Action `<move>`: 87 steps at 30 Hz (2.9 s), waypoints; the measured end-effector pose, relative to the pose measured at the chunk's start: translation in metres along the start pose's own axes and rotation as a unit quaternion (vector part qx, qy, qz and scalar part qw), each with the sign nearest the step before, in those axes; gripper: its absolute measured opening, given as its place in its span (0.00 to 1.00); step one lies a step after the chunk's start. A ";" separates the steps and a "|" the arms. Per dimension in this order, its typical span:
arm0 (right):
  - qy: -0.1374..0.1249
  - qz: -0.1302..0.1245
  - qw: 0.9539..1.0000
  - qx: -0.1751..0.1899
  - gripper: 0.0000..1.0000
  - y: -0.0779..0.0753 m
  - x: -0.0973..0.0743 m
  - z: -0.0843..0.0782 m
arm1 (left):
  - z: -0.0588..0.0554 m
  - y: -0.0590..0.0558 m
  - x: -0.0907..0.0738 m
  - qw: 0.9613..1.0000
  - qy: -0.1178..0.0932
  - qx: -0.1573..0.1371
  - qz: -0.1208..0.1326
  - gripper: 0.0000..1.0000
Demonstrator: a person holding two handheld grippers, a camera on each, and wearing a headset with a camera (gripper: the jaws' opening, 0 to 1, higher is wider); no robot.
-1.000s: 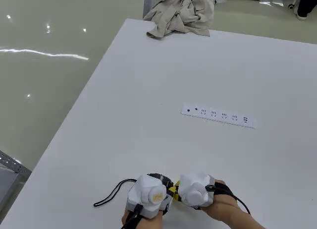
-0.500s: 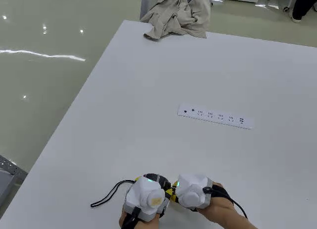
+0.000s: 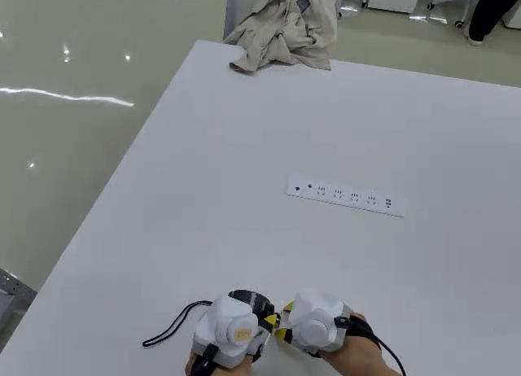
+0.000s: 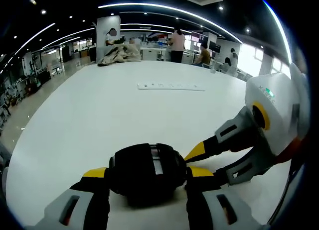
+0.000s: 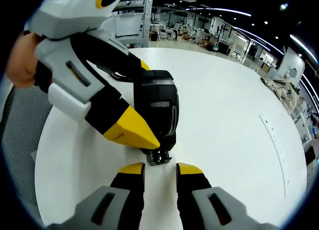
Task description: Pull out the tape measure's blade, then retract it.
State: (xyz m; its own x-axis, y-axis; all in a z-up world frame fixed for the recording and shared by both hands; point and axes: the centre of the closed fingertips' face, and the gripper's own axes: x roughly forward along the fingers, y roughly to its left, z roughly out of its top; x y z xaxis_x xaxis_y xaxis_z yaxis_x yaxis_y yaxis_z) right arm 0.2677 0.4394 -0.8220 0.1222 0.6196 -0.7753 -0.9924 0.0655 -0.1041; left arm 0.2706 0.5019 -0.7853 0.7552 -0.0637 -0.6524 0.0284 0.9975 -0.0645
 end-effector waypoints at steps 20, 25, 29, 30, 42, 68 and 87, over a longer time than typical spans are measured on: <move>-0.073 -0.091 0.977 0.179 0.40 0.009 -0.040 -0.009 | -0.013 0.014 -0.017 0.999 -0.030 0.006 -0.039 0.72; -0.081 -0.110 0.970 0.201 0.42 0.017 -0.052 -0.012 | -0.014 0.022 -0.029 0.998 -0.038 0.007 -0.048 0.74; -0.087 -0.125 0.964 0.216 0.44 0.021 -0.062 -0.013 | -0.014 0.024 -0.038 0.997 -0.043 0.010 -0.059 0.78; -0.089 -0.128 0.963 0.218 0.45 0.023 -0.066 -0.013 | -0.015 0.023 -0.041 0.997 -0.044 0.015 -0.065 0.78; -0.108 -0.172 0.947 0.250 0.52 0.033 -0.104 -0.018 | -0.017 0.045 -0.068 0.995 -0.055 0.019 -0.082 0.85; -0.119 -0.207 0.923 0.303 0.83 0.084 -0.161 -0.023 | -0.060 0.090 -0.137 0.993 -0.026 0.025 -0.110 1.00; -0.085 -0.196 0.925 0.314 1.00 0.121 -0.172 -0.025 | -0.067 0.116 -0.181 0.996 -0.023 0.014 -0.089 1.00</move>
State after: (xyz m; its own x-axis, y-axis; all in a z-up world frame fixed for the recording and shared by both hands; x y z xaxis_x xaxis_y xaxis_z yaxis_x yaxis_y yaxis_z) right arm 0.1270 0.3211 -0.7165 0.5240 0.5617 -0.6402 -0.6905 0.7203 0.0668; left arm 0.0931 0.6270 -0.7256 0.7662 -0.2378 -0.5970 0.1812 0.9713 -0.1542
